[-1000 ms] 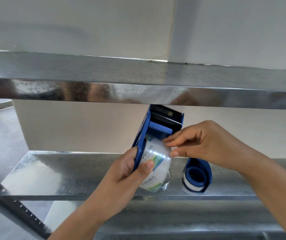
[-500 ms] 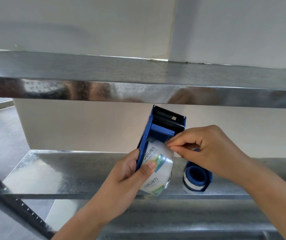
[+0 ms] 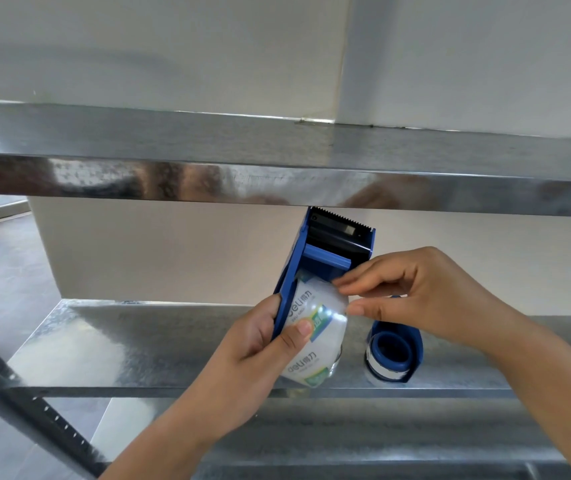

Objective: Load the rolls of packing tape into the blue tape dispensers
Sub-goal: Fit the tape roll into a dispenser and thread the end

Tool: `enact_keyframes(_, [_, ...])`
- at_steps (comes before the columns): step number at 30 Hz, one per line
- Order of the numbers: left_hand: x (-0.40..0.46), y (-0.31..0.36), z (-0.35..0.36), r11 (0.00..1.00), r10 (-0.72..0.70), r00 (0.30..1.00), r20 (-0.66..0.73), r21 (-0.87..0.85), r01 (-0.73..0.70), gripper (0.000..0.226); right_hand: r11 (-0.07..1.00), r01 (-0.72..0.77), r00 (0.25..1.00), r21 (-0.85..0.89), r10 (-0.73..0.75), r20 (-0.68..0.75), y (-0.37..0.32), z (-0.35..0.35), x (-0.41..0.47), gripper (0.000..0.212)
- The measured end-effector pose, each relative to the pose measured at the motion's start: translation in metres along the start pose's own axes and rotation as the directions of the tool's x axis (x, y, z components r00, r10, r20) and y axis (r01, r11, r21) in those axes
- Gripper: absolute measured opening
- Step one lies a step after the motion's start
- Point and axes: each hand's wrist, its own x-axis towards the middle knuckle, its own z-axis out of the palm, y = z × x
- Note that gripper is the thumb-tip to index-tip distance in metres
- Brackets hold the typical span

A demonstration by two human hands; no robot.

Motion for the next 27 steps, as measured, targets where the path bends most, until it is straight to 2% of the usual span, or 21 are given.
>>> enact_keyframes(10, [-0.0007, -0.0005, 0.0019, 0.998, 0.007, 1.0, -0.029, 0.057, -0.006, 0.024, 1.0, -0.001, 1.0, -0.021, 0.001, 0.012, 0.0016, 0.0003, -0.0007, 0.017])
enact_keyframes(15, [-0.0026, -0.0005, 0.0042, 0.998, -0.003, 1.0, -0.011, 0.067, 0.004, 0.024, 0.98, 0.06, 0.998, -0.188, -0.064, -0.015, 0.0027, 0.0022, -0.0011, 0.013])
enact_keyframes(18, [-0.0029, 0.0003, 0.0028, 0.999, 0.005, 1.0, -0.01, 0.054, -0.004, 0.023, 0.994, 0.04, 0.999, -0.105, -0.04, -0.005, -0.0007, -0.0003, -0.0023, 0.014])
enact_keyframes(20, [-0.0025, 0.0002, 0.0015, 0.999, 0.005, 1.0, -0.02, 0.051, -0.004, 0.025, 0.998, 0.02, 1.0, -0.054, -0.02, 0.004, -0.0035, -0.0015, -0.0027, 0.022])
enact_keyframes(27, [-0.0036, -0.0013, 0.0016, 0.999, 0.0, 1.0, -0.014, 0.042, 0.001, 0.027, 0.999, 0.01, 1.0, -0.048, -0.01, 0.007, -0.0026, 0.0006, -0.0014, 0.022])
